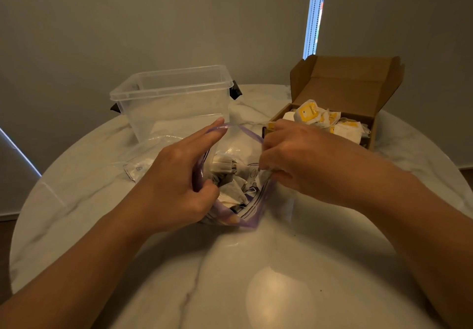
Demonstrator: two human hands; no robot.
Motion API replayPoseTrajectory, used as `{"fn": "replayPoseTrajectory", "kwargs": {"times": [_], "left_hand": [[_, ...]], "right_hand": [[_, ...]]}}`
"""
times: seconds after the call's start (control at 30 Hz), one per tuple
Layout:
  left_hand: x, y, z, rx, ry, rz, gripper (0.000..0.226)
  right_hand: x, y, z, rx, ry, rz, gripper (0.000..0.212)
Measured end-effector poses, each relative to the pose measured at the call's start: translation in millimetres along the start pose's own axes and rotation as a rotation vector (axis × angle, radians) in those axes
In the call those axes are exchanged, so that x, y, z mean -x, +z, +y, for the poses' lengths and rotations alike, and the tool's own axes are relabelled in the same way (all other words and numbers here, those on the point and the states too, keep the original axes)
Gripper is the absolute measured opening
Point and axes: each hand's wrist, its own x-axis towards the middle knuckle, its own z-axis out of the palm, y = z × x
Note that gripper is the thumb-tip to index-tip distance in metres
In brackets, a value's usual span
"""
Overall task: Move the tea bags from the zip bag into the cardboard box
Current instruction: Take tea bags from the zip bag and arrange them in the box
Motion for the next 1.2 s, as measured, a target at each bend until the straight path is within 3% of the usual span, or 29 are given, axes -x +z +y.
{"fn": "replayPoseTrajectory", "kwargs": {"times": [0.17, 0.33, 0.5, 0.63, 0.87, 1.03, 1.2], "left_hand": [[0, 1, 0, -0.004, 0.0, -0.015, 0.079], [0, 0, 3, 0.011, -0.002, -0.042, 0.078], [-1, 1, 5, 0.019, -0.013, -0.057, 0.079], [-1, 1, 5, 0.011, -0.007, -0.061, 0.077], [0, 0, 2, 0.005, 0.013, -0.045, 0.078], [-1, -1, -2, 0.0, 0.04, -0.048, 0.081], [0, -1, -1, 0.008, 0.02, -0.035, 0.081]], "right_hand": [[0, 1, -4, 0.033, -0.019, 0.0, 0.025], [-6, 7, -17, 0.084, -0.059, -0.036, 0.045], [-14, 14, -31, 0.194, -0.046, -0.05, 0.026], [-16, 15, -33, 0.2, -0.011, -0.065, 0.023], [-15, 21, -34, 0.027, -0.079, 0.089, 0.029], [-21, 30, -40, -0.157, -0.159, 0.21, 0.018], [-25, 27, -34, -0.324, -0.071, 0.12, 0.014]]}}
